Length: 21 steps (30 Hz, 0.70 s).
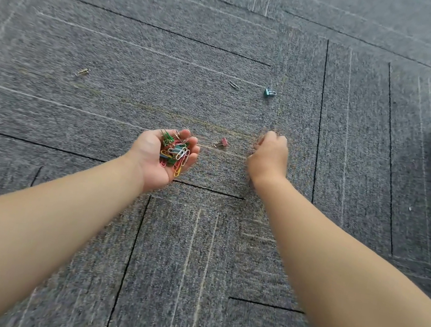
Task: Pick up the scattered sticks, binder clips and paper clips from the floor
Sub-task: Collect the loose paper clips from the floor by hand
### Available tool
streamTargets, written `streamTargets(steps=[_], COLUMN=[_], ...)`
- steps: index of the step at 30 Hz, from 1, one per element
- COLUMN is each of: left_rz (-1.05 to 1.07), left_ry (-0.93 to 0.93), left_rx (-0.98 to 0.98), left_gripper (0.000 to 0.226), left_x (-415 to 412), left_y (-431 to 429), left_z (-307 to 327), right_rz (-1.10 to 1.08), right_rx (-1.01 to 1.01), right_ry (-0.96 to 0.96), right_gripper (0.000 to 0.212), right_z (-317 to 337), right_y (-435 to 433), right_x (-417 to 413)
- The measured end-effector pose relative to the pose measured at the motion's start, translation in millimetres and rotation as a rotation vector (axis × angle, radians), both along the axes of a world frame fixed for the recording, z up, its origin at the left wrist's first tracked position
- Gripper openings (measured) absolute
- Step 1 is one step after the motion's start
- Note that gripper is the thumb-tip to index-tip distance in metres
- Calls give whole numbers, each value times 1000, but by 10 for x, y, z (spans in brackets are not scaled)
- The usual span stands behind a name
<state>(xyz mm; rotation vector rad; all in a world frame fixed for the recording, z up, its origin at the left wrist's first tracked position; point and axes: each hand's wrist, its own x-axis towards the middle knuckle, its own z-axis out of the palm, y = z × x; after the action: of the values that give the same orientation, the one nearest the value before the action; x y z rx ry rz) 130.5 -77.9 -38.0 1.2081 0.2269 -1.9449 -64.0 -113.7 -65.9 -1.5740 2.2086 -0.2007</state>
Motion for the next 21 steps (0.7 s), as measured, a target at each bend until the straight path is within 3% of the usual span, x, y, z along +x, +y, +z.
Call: streamTargets(steps=[6,10,15,19,21], left_rz=[1,22,121,227,240], left_ry=[5,24,60,111,108], left_rx=[20,25,12,-29,-49], left_gripper=[35,33,28,36,37], left_x=[55,81,104,101,121], left_y=[64,47,-13,8,15], left_z=[-11,-67,-170,-165,-140], right_rz=[-31,283,630,252,126], right_rx=[-25,-93,-205,-337,-274], right_ry=[-364,-449,-422,-685,-526], right_gripper=[6,8,12,13,17], right_z=[197,407,391,366,208], right_y=[10,59,206,203,126], right_x=[358,749,888,773,634])
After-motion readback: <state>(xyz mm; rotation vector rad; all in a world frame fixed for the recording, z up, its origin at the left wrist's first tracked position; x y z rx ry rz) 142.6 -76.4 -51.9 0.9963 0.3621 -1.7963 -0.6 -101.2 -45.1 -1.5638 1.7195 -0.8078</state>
